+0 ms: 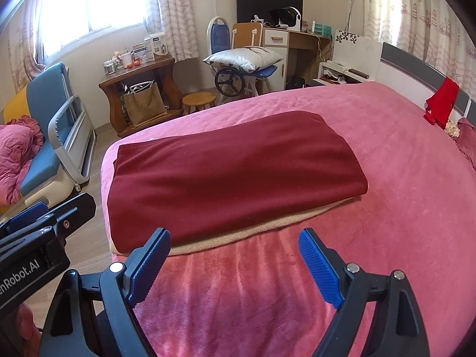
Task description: Fold clothes
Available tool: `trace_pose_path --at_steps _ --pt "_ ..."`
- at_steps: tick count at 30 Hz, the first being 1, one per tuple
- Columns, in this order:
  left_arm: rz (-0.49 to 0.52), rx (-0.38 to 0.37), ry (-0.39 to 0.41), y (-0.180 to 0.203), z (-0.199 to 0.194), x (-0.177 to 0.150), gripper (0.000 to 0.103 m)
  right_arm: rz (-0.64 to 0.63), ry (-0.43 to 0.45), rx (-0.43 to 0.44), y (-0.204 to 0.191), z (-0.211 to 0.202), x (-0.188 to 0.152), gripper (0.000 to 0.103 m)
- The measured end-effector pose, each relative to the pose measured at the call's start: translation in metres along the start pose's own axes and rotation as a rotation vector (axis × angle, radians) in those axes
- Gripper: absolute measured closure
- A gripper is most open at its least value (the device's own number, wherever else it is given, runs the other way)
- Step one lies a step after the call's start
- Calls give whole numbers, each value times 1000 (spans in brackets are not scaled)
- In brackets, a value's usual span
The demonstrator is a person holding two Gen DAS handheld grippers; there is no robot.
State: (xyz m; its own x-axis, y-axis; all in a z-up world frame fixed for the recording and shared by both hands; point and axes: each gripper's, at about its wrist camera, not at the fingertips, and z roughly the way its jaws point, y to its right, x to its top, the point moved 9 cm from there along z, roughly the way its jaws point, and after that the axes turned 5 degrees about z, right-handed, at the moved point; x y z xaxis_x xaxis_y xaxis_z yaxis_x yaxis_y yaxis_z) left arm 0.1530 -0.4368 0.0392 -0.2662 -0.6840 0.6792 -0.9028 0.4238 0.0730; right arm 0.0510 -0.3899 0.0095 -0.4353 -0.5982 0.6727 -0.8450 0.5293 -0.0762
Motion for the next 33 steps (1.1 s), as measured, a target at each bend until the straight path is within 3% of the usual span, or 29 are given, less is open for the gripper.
trace_pose_path --at_steps 19,33 --pt "23 -19 2 5 -1 2 19 -5 2 4 -4 -4 0 13" --pt "67 -16 90 12 -17 8 19 3 -11 12 -6 -3 -4 13"
